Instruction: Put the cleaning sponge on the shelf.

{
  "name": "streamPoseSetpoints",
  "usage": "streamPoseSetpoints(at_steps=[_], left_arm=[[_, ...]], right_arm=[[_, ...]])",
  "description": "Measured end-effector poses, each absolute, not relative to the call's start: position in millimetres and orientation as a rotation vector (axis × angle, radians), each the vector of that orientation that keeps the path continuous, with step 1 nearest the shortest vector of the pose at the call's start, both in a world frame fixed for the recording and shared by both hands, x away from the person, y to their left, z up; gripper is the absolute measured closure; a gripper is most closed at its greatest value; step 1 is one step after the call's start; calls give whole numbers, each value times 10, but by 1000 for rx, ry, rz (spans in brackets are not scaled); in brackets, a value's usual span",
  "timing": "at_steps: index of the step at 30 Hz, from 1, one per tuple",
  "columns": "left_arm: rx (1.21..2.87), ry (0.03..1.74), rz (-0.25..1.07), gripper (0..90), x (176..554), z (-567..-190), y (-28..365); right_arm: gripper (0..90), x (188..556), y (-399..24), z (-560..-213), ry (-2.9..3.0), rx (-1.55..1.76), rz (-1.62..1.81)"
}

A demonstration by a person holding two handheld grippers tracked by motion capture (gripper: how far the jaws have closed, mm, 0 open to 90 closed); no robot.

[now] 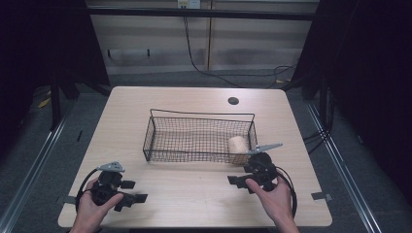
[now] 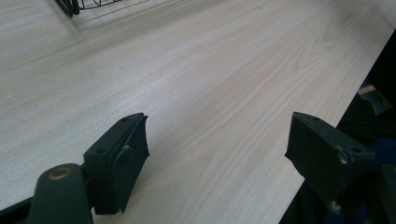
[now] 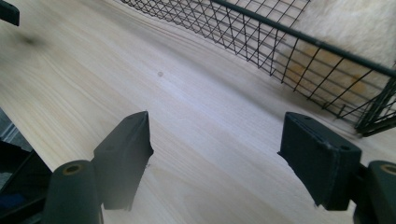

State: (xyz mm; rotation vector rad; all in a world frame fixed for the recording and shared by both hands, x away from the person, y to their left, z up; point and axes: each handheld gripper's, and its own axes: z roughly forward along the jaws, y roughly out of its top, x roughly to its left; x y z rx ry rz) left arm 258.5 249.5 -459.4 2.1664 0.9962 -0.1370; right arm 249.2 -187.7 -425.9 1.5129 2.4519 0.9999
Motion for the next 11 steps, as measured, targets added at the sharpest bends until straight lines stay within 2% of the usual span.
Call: streamPoseSetpoints(at_steps=[11], left_arm=[[2158, 985, -133, 204, 2585, -4577, 2503]], right_arm=[[258, 2497, -1897, -4546, 2422, 1544, 982]])
